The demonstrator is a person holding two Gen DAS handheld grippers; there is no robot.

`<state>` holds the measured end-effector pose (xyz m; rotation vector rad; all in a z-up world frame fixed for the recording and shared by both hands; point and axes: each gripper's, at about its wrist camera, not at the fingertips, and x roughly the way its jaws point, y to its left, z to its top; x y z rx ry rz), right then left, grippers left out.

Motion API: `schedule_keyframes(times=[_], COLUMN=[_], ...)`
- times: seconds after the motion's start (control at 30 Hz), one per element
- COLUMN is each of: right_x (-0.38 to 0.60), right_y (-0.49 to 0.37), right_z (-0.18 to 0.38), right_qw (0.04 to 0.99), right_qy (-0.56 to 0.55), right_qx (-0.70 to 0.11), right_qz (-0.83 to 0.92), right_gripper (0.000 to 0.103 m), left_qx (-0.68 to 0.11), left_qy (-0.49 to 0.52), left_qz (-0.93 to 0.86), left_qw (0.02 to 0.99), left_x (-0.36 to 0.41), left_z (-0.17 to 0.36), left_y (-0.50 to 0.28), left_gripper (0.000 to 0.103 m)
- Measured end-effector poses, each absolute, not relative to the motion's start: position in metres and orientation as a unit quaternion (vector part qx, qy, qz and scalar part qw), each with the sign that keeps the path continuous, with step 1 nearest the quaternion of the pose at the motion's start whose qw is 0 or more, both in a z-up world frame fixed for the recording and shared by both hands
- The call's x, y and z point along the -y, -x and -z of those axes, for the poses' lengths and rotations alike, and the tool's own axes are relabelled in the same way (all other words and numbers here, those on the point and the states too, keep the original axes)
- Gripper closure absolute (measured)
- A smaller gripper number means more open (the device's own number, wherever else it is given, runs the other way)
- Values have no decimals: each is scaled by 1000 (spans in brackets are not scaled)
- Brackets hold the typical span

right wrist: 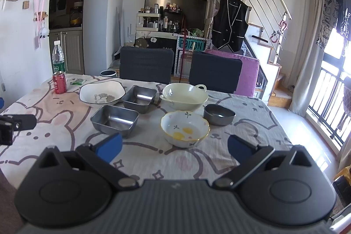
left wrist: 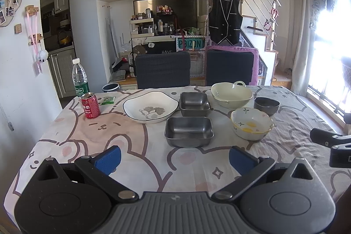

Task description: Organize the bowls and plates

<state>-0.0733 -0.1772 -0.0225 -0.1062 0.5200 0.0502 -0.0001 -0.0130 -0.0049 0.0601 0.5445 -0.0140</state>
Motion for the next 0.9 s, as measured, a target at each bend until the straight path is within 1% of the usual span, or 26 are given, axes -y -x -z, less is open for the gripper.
schedule_keyframes(times=[0.23, 0.37, 0.53, 0.9], right_x=[182, 183, 175, 153], right_y=[73, 72, 65, 30], right_z=[19, 12, -2, -32], right_qw=[966, 968, 971, 970], right_qy=[43, 37, 70, 77], right_qx=[-252, -244, -223, -213], right_qz=[-32, -37, -57, -93], right_gripper=[0, 0, 0, 0], left_qx=[-260, -245, -217, -238], left_qy=[-34, -26, -13, 30], left_qz=[-12, -23, -48, -77], left_qw=[965, 969, 975, 968], left_x=[12, 4, -5, -31], left_z=[0, -12, -32, -47], left_y=[-2, -2, 0, -36], left_gripper=[0, 0, 0, 0])
